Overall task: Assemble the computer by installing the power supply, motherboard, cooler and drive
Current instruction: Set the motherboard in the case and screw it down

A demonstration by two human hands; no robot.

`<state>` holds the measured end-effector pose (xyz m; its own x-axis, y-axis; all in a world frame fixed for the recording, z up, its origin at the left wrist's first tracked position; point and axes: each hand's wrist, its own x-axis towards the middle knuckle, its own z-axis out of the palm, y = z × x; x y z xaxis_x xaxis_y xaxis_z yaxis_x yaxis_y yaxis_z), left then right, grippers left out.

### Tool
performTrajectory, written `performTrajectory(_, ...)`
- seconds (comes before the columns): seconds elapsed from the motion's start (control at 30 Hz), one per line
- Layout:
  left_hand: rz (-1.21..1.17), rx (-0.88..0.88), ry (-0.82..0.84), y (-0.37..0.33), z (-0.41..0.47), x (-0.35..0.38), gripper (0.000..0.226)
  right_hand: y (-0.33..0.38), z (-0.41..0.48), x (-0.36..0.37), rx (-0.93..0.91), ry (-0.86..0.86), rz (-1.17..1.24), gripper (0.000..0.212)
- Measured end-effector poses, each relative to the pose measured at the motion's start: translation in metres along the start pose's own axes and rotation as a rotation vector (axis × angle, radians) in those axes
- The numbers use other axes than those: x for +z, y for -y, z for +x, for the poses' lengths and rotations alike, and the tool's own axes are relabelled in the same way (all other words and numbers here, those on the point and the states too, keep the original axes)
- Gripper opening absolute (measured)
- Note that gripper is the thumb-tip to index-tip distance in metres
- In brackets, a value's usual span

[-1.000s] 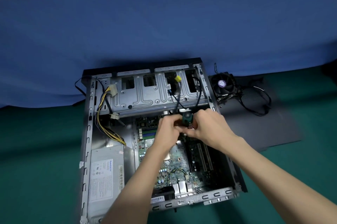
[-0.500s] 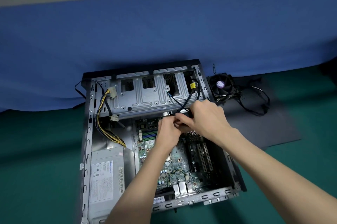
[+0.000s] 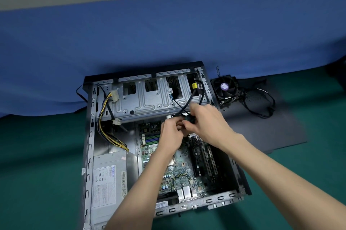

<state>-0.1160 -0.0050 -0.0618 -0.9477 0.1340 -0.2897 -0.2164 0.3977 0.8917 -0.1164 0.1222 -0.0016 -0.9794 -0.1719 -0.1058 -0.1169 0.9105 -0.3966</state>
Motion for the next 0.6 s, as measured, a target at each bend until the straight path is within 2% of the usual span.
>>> performTrajectory(0.07,-0.014,-0.011,0.003,-0.0012,-0.0033,0.0023,0.053,0.0006,0.0006,0.0011,0.065,-0.02,-0.045,0.039)
performTrajectory(0.13,-0.021,-0.009,0.003,0.0016,-0.0026,0.0052,0.052,0.0001,-0.0003,0.0017,0.098,-0.038,-0.104,0.043)
performTrajectory(0.3,0.026,0.008,0.026,0.007,0.0024,0.007,0.04,-0.0067,-0.0037,0.0033,0.014,-0.023,-0.012,0.03)
performTrajectory(0.4,-0.052,0.027,0.032,0.0019,-0.0035,0.0086,0.034,-0.008,-0.0012,0.0043,0.093,-0.039,0.004,0.038)
performTrajectory(0.47,-0.074,0.023,0.041,0.0017,-0.0033,0.0073,0.039,-0.0081,-0.0016,0.0025,0.085,-0.029,0.027,0.042)
performTrajectory(0.6,-0.033,-0.001,0.063,0.0069,-0.0015,0.0012,0.039,-0.0075,-0.0036,0.0034,0.086,0.016,0.074,0.037)
